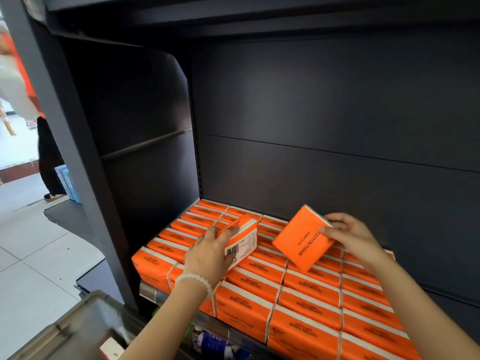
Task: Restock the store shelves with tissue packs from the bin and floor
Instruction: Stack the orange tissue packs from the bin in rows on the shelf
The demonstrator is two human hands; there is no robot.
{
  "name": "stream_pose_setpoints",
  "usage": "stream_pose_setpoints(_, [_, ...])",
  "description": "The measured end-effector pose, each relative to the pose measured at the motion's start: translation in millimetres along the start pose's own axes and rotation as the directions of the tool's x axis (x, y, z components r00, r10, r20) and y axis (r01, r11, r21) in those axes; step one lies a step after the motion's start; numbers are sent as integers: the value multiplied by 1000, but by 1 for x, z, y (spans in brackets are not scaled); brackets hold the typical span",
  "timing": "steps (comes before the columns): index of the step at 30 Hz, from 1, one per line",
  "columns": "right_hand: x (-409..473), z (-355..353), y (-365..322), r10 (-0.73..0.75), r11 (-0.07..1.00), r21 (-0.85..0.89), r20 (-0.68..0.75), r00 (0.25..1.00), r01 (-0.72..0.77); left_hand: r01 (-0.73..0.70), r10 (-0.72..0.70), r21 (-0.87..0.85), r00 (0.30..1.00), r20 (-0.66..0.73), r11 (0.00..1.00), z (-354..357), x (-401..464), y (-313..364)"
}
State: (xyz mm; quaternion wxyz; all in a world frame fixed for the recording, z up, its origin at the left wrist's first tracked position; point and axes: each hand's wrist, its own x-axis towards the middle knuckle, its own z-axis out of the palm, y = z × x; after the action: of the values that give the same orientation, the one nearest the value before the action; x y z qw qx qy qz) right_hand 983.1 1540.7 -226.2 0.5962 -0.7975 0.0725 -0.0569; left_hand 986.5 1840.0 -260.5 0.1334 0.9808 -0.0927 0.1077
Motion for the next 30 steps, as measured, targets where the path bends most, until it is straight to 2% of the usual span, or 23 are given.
stream_pose_setpoints(3, [1, 6, -17, -117, 992, 30, -55, 992, 118, 1, -1, -3, 1000, -2, 1000, 0, -1, 0])
stream_pose_setpoints(6, [4, 24, -22, -237, 969, -85, -48, 970, 232, 1, -1, -7, 1000, -8, 1000, 0, -3, 1])
stream_pose_setpoints(9, [2, 38, -16, -245, 936, -248, 47, 968, 249, -10, 10, -20, 1000, -18, 1000, -1, -4, 2])
stream_pose_setpoints(12, [-3, 37, -6, -292, 834, -434, 178, 940, 341, -7, 6, -32, 1000, -20, 999, -1, -7, 0])
stream_pose_setpoints(15, [-7, 30, 6, -234, 835, -462, 193, 953, 298, 2, -2, -37, 1000, -13, 999, -2, -9, -1])
stream_pose_setpoints(19, [-9, 23, 15, -146, 926, -333, 119, 982, 178, -21, 20, -54, 999, -28, 998, -7, -8, 3])
stream_pose_setpoints(24, [-6, 26, 18, -24, 980, -198, 14, 1000, 26, -39, 39, 7, 999, -22, 999, -17, 0, 9])
stream_pose_setpoints(27, [-4, 25, 12, -21, 984, -176, -1, 1000, 20, -63, 63, -17, 998, -13, 998, -22, 4, 7])
stream_pose_setpoints(30, [-5, 23, 4, -66, 969, -240, 5, 998, 66, -136, 136, 12, 987, -84, 991, -23, 3, 4])
